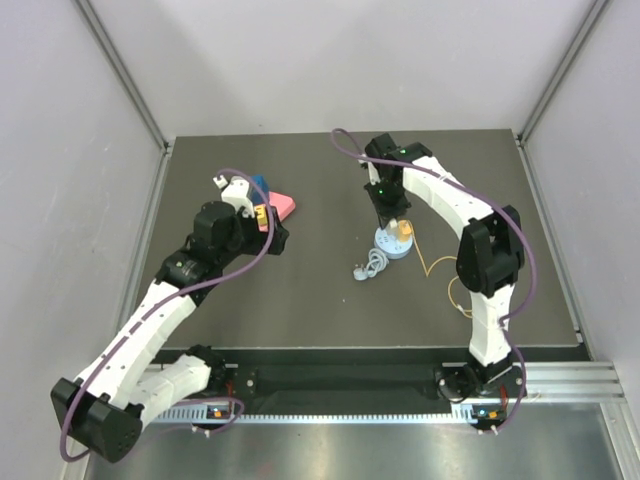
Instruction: Insert the plug
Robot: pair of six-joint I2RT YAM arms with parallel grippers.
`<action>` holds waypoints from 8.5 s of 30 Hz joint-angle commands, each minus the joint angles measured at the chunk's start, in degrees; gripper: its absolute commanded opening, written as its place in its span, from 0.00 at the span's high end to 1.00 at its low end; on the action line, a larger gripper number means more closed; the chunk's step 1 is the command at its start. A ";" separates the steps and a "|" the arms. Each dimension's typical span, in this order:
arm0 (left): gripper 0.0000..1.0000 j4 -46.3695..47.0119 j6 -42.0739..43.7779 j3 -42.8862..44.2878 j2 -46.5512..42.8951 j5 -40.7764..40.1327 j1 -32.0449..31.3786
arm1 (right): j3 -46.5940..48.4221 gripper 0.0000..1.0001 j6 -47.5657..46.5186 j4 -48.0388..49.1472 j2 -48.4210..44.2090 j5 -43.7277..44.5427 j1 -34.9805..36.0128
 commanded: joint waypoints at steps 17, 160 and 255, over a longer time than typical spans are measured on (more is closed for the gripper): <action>0.03 3.18 1.37 0.41 1.06 -0.04 -0.12 | -6.81 1.00 0.39 8.45 2.31 -6.97 -4.45; 0.04 0.37 -4.17 4.02 2.73 1.98 -0.12 | -24.21 1.00 6.19 24.54 -8.14 0.59 -1.29; 0.01 2.57 -0.91 10.26 -10.36 12.44 -0.21 | -45.31 0.00 11.90 32.81 -71.49 6.39 -1.38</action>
